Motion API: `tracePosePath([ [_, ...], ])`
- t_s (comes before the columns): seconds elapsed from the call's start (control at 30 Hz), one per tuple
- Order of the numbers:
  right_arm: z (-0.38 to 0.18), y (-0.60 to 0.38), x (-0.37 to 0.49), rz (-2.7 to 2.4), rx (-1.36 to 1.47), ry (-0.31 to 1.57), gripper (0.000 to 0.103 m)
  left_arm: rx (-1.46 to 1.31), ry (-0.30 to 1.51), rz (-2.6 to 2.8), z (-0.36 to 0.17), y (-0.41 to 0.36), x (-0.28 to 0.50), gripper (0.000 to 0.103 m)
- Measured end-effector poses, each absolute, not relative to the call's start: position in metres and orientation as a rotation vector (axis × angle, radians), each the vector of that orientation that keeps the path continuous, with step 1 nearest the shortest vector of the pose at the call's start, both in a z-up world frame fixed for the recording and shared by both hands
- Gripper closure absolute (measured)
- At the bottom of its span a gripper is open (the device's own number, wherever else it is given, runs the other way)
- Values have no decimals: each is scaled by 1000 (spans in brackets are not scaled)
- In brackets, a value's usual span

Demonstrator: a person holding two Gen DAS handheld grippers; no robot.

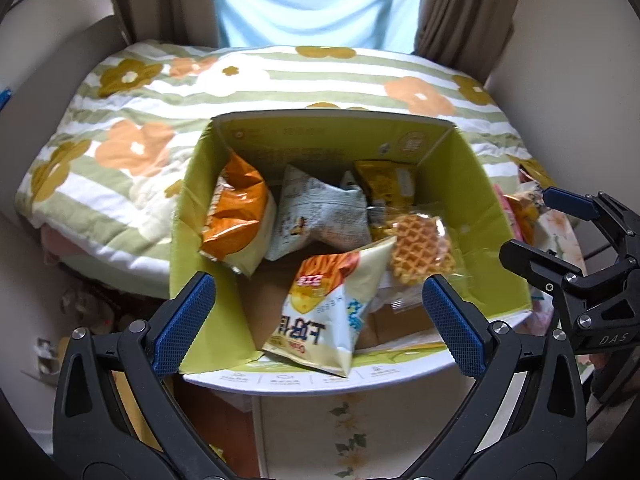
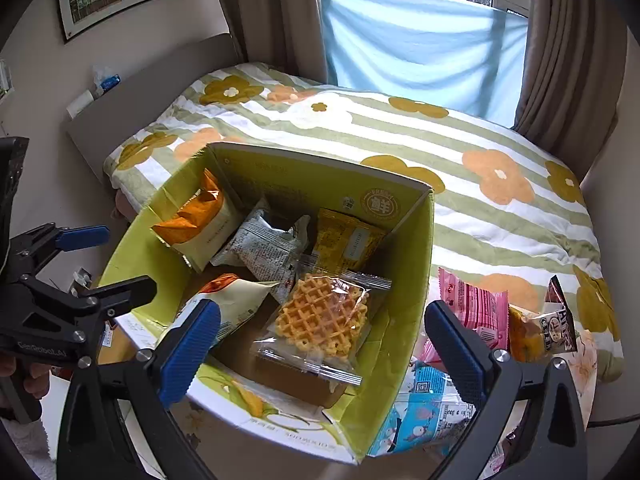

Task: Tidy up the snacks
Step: 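Move both tools back toward the snack pile on the table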

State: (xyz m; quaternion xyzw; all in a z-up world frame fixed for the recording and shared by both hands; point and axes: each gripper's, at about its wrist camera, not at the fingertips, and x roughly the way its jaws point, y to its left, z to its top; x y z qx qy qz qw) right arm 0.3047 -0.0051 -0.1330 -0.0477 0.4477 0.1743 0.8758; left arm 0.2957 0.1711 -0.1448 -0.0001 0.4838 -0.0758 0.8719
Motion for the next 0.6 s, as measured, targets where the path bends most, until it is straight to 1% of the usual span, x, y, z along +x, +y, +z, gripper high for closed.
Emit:
tracePosePath([
  [0.27,-107,-36,284,260,-65,878,1,33,968,-269,-126,140,291,0],
  [0.6,-87,-128,258,113,3,835,1,56,929,-337,-108,70,288,0],
])
